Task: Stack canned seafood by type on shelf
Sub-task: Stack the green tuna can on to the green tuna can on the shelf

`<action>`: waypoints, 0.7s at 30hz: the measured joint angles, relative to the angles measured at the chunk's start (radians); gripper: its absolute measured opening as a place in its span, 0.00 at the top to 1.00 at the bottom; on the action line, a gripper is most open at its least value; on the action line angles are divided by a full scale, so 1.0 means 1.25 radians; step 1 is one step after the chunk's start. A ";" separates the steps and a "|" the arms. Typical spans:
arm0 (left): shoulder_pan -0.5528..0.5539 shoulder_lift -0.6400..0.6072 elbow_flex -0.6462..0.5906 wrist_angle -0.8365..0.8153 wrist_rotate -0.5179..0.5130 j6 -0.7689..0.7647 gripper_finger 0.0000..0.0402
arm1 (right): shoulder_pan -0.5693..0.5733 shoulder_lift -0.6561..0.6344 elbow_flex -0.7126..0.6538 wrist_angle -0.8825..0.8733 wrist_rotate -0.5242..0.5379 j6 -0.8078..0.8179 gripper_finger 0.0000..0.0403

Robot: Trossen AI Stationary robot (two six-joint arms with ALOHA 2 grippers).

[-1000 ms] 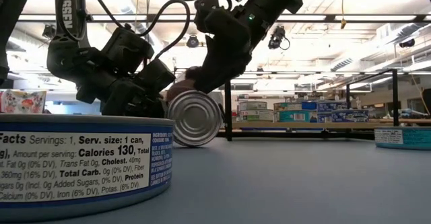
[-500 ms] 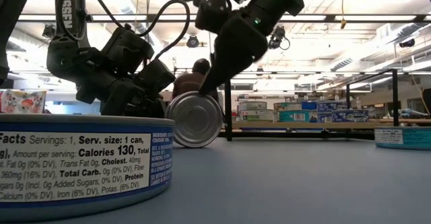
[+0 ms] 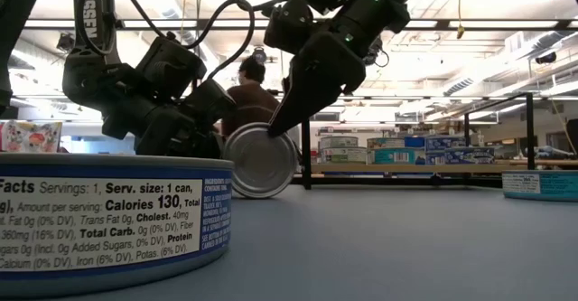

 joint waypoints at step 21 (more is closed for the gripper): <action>0.002 -0.001 -0.001 0.015 0.010 -0.015 0.99 | -0.007 0.025 -0.002 0.029 -0.015 0.003 0.64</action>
